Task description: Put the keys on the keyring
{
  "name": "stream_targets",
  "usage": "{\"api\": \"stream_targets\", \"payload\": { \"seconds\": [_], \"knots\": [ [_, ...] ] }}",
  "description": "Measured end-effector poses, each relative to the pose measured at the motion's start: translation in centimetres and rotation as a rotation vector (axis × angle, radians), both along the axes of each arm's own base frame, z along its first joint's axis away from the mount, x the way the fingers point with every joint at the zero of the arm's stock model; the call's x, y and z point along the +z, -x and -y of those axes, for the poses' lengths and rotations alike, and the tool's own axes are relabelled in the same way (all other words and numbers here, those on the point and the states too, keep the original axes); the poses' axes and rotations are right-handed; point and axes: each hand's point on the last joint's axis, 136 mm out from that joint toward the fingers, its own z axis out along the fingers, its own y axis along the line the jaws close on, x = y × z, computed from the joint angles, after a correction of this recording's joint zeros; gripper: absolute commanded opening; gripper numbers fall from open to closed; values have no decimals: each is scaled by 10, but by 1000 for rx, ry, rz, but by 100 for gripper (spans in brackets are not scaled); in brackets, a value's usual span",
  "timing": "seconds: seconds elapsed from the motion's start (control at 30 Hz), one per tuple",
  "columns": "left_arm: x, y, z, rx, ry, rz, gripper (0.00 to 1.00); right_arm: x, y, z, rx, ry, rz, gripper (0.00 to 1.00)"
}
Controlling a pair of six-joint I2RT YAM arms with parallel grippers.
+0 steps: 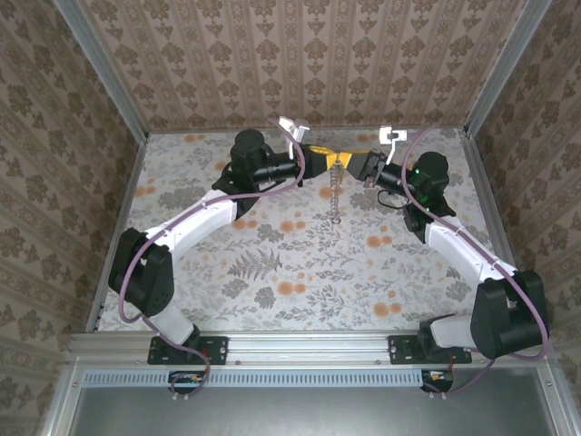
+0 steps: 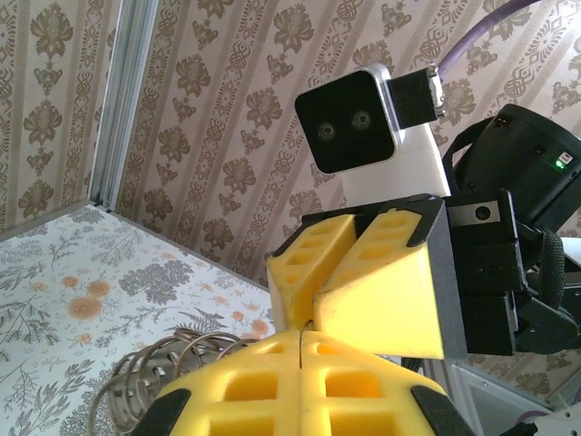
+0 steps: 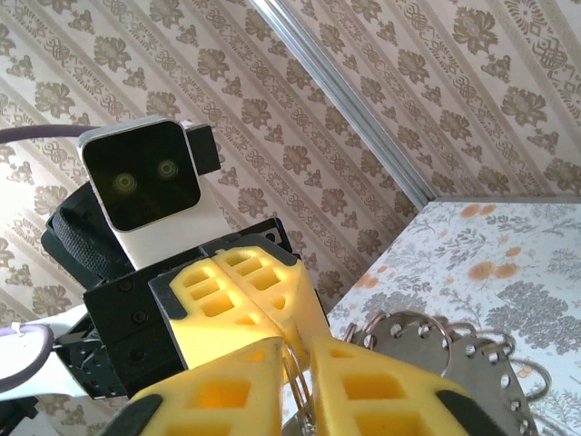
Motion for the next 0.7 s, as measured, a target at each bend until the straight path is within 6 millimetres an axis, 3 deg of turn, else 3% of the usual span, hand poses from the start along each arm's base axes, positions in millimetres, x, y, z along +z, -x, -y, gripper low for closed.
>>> {"api": "stream_targets", "payload": {
  "seconds": [0.07,0.33,0.5,0.7],
  "knots": [
    [0,0,0,0,1,-2,0,1,1,0,4,-2,5,0],
    [0,-1,-1,2,1,-7,0,-1,1,0,3,-2,2,0],
    [-1,-5,-5,12,0,-17,25,-5,-1,0,0,18,-12,0],
    [4,-33,-36,87,2,-10,42,-18,-14,0,2,56,-73,0]
  ]
}}
